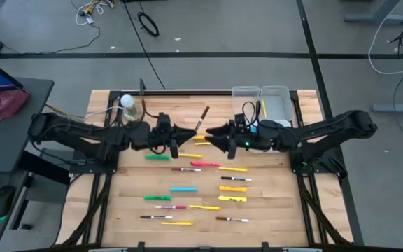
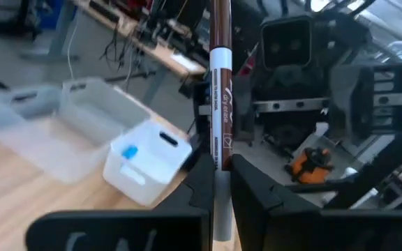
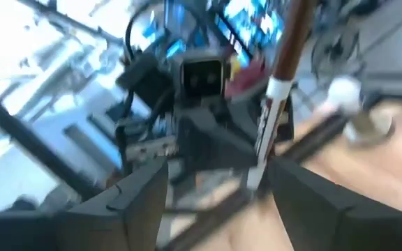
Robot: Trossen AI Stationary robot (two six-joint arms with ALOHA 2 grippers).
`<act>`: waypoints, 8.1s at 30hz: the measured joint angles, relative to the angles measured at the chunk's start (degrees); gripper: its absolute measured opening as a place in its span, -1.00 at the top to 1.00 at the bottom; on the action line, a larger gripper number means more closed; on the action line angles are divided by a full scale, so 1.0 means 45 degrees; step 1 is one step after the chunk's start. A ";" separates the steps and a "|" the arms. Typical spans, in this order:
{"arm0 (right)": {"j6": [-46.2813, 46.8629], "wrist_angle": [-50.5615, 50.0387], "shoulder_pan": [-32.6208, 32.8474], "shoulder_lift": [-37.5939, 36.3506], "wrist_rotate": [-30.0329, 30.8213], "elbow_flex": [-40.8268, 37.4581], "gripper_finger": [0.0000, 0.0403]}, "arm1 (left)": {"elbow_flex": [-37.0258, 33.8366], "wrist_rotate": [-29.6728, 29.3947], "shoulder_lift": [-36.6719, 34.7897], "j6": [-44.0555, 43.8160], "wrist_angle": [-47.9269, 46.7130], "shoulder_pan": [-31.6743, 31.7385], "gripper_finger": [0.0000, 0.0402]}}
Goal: Pick & Place Markers
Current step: Put the dark brown marker pen into the transparent bin, then put the green highlighter pen into the white bin
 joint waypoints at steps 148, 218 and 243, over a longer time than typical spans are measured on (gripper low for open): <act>-0.0965 -1.1566 -1.2745 0.4892 -0.6206 0.1685 0.80 | 0.0005 0.0959 -0.0010 0.0688 -0.2110 0.4373 0.12; -0.2109 -1.0482 -0.5625 -0.3118 -0.5166 -0.1885 0.08 | -0.2973 0.5549 -0.0199 0.7016 -1.2024 0.2774 0.01; -0.1469 -0.9390 -0.5630 -0.5264 -0.6541 -0.1894 0.10 | -0.5357 0.4443 -0.0199 0.3632 -0.8630 0.1313 0.67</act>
